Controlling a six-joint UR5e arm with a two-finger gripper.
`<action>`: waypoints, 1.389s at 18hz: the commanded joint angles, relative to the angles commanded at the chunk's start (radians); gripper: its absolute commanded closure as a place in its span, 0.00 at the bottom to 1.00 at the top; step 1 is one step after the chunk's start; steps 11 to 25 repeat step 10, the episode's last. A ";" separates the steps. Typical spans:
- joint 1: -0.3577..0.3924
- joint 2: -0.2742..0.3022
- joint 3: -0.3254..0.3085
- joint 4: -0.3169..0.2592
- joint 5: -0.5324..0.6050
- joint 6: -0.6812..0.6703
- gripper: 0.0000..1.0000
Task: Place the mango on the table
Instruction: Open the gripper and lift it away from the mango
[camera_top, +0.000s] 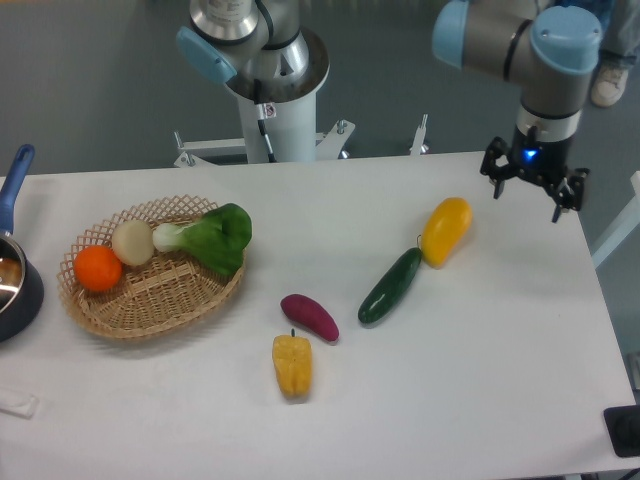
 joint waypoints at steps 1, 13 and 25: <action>-0.003 -0.009 0.020 -0.012 0.002 0.000 0.00; -0.058 -0.077 0.069 -0.012 0.008 -0.060 0.00; -0.058 -0.077 0.069 -0.012 0.008 -0.060 0.00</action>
